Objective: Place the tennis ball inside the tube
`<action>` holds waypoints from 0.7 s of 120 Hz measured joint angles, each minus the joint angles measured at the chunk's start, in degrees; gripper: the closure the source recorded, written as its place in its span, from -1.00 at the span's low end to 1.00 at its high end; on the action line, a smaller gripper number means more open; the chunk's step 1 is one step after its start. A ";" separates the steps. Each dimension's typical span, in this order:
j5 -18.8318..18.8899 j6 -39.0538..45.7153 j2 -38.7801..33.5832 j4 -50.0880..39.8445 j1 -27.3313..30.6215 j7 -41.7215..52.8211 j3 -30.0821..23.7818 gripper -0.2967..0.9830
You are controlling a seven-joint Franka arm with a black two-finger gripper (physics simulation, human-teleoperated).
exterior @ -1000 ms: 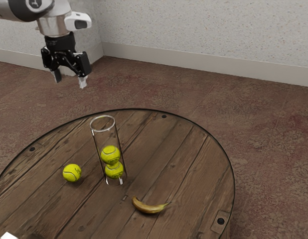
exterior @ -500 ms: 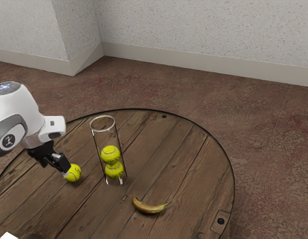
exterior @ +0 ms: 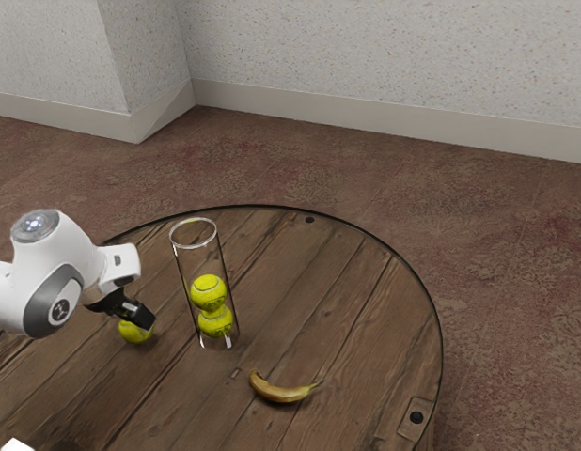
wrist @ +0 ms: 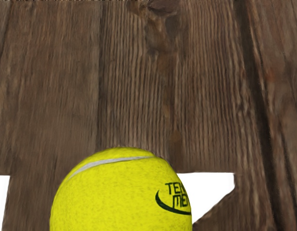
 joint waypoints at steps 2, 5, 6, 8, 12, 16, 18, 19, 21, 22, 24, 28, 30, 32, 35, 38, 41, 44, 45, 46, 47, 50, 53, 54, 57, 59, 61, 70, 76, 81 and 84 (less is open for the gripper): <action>0.02 0.56 0.39 0.15 0.04 0.09 -0.01 -0.54; 0.04 1.32 0.80 0.31 0.08 0.23 -0.02 -0.54; 0.05 1.55 0.92 0.36 0.08 0.28 -0.03 -0.54; 0.06 1.99 1.22 0.45 0.10 0.36 -0.03 -0.54; 0.09 2.76 2.02 0.79 0.17 0.53 -0.04 -0.54; 0.10 3.42 2.64 1.11 0.29 0.70 -0.04 -0.54; 0.11 3.71 2.92 1.26 0.36 0.77 -0.04 -0.54; 0.11 3.85 3.09 1.32 0.40 0.81 -0.04 -0.54; 0.12 4.11 3.54 1.45 0.47 0.89 -0.04 -0.54; 0.12 4.23 3.80 1.51 0.51 0.92 -0.04 -0.54; 0.13 4.46 4.37 1.61 0.59 1.00 -0.04 -0.54; 0.15 4.86 5.50 1.81 0.77 1.14 -0.07 -0.54; 0.16 5.04 6.10 1.97 0.89 1.20 -0.11 -0.54; 0.17 5.20 6.63 2.15 1.00 1.27 -0.14 -0.54; 0.17 5.42 7.40 2.49 1.22 1.36 -0.20 -0.54; 0.18 5.62 8.11 2.83 1.51 1.44 -0.29 -0.54; 0.18 5.79 8.85 3.26 1.85 1.53 -0.36 -0.54; 0.19 5.95 9.52 3.65 2.28 1.61 -0.49 -0.54; 0.20 6.00 9.76 3.82 2.42 1.63 -0.54 -0.54; 0.20 6.04 9.97 3.97 2.55 1.66 -0.58 -0.54; 0.20 6.09 10.23 4.15 2.65 1.68 -0.60 -0.54; 0.21 6.21 10.90 4.57 2.88 1.76 -0.65 -0.54; 0.21 6.31 11.34 4.84 3.02 1.83 -0.70 -0.53; 0.21 6.35 11.45 4.91 3.05 1.85 -0.72 -0.53; 0.21 6.44 11.70 5.06 3.14 1.92 -0.77 -0.49; 0.21 6.49 11.82 5.12 3.23 1.96 -0.87 -0.46; 0.20 6.54 11.89 5.17 3.28 2.00 -1.00 -0.43; 0.18 6.73 11.99 5.27 3.37 2.16 -1.50 -0.30; 0.17 6.82 11.96 5.29 3.36 2.26 -1.69 -0.23; 0.16 6.88 11.94 5.30 3.37 2.33 -1.75 -0.19; 0.16 6.91 11.93 5.30 3.40 2.37 -1.77 -0.17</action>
